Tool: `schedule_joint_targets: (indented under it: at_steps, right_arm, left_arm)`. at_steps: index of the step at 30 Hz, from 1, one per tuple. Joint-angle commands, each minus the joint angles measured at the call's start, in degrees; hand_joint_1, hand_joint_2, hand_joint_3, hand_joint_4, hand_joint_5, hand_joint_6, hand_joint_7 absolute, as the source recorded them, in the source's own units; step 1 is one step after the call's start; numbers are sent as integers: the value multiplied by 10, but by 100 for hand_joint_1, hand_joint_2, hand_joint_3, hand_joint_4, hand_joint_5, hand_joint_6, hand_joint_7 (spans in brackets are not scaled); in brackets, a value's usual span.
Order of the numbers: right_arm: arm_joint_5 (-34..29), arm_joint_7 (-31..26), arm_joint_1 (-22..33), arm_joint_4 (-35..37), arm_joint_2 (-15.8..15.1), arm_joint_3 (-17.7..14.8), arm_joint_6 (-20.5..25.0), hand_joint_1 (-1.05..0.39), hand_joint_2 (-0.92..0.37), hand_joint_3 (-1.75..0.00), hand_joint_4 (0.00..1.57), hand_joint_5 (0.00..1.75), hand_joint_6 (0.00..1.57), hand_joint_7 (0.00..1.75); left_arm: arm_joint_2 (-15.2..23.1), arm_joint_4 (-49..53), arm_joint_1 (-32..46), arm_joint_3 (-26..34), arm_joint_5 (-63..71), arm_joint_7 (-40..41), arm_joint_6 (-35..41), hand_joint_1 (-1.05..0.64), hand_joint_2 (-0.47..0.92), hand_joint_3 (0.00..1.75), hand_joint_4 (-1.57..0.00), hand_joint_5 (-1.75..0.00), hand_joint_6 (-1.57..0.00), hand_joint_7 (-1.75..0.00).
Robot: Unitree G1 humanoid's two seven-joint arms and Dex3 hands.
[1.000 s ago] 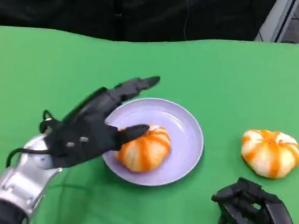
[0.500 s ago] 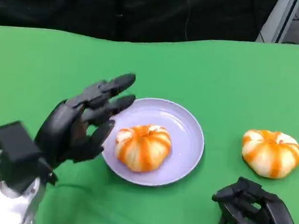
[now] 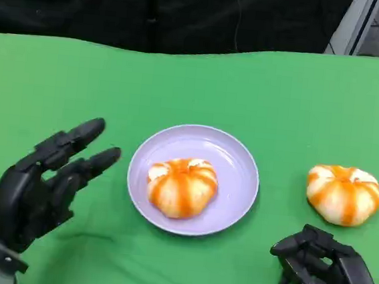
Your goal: Grasp the bread from the table and place it into the plate.
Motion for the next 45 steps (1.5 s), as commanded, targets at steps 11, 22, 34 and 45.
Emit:
schedule_joint_targets:
  at_steps: [11,22,34,45]
  right_arm:
    - [6,8,0,6,-12,-6,0,-27,-92,-40,67,170,85,99]
    - [11,16,-6,15,-17,-9,-2,-27,-92,-39,68,172,84,99]
    - [25,36,-8,16,-17,-19,10,-24,-92,-40,67,173,85,97]
    - [24,43,-11,20,-18,-28,15,-26,-91,-39,67,172,85,97]
  left_arm:
    - [-2,5,49,64,-49,-47,31,-65,92,56,-67,-3,-57,-2]
    - [-9,49,29,102,-41,-25,44,-8,92,37,-71,-1,-59,-1]
    - [-19,77,14,108,13,58,7,9,91,55,-78,-2,-66,-2]
    - [-28,97,6,112,54,127,-33,4,90,48,-110,-5,-94,-4]
